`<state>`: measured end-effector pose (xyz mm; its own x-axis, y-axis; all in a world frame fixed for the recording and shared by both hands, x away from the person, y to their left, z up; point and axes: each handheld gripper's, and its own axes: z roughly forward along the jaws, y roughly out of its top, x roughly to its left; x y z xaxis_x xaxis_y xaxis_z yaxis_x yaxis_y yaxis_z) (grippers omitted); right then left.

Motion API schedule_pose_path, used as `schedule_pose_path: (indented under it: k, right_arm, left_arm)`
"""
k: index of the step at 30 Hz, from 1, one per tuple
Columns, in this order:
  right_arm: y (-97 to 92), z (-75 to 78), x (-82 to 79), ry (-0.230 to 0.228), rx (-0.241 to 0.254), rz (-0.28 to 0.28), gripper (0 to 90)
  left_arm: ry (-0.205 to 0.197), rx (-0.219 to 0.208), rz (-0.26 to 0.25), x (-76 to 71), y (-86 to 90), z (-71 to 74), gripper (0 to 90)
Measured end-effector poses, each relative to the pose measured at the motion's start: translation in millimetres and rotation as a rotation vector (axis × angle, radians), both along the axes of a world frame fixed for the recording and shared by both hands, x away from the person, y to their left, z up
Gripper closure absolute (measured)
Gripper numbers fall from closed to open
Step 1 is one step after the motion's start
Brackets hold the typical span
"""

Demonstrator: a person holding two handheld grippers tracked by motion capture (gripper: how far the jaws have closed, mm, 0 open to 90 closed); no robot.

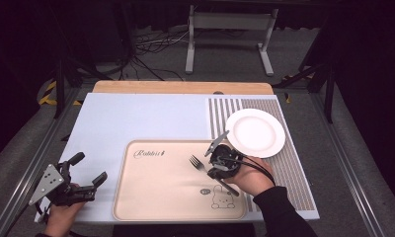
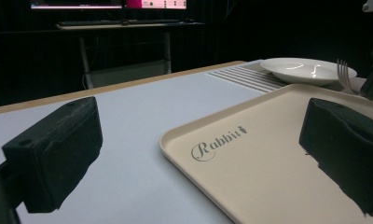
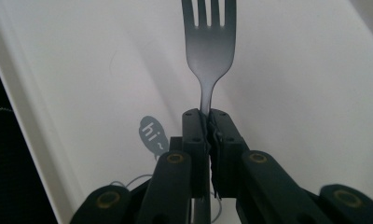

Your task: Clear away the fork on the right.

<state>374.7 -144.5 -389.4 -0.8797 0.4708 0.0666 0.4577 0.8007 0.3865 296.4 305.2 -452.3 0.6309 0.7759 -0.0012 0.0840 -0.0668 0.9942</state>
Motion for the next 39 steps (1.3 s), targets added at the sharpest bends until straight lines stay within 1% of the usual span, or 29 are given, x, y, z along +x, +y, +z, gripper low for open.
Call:
schedule_pose_path:
  k: [3,7,10,16,21,31,39]
  right_arm:
    - [0.1,-4.9,2.1,0.01,0.004,-0.016,86.0]
    - [0.5,-12.2,5.4,0.026,0.001,-0.017,85.9]
    - [1.2,-15.3,6.3,0.027,-0.005,-0.021,85.8]
    - [1.9,-20.6,9.3,0.045,-0.009,-0.024,85.8]
    - [4.7,-22.5,10.6,0.049,-0.027,-0.027,85.7]
    - [5.8,-25.8,11.7,0.055,-0.031,-0.026,85.5]
    - [7.2,-28.1,10.6,0.079,-0.047,-0.025,85.3]
  left_arm:
    - [0.0,-0.002,0.001,0.1,0.0,-0.2,0.1]
    - [-0.001,-0.001,0.001,-0.1,0.0,-0.1,0.1]
    - [0.0,0.001,0.001,0.0,0.0,-0.1,0.1]
    - [0.001,-0.001,0.001,0.1,-0.1,-0.2,0.1]
    - [0.0,-0.002,0.002,0.0,0.1,-0.1,0.0]
    - [0.0,-0.001,-0.001,0.0,0.0,0.0,0.1]
    - [0.0,0.002,-0.003,0.0,-0.2,-0.1,0.1]
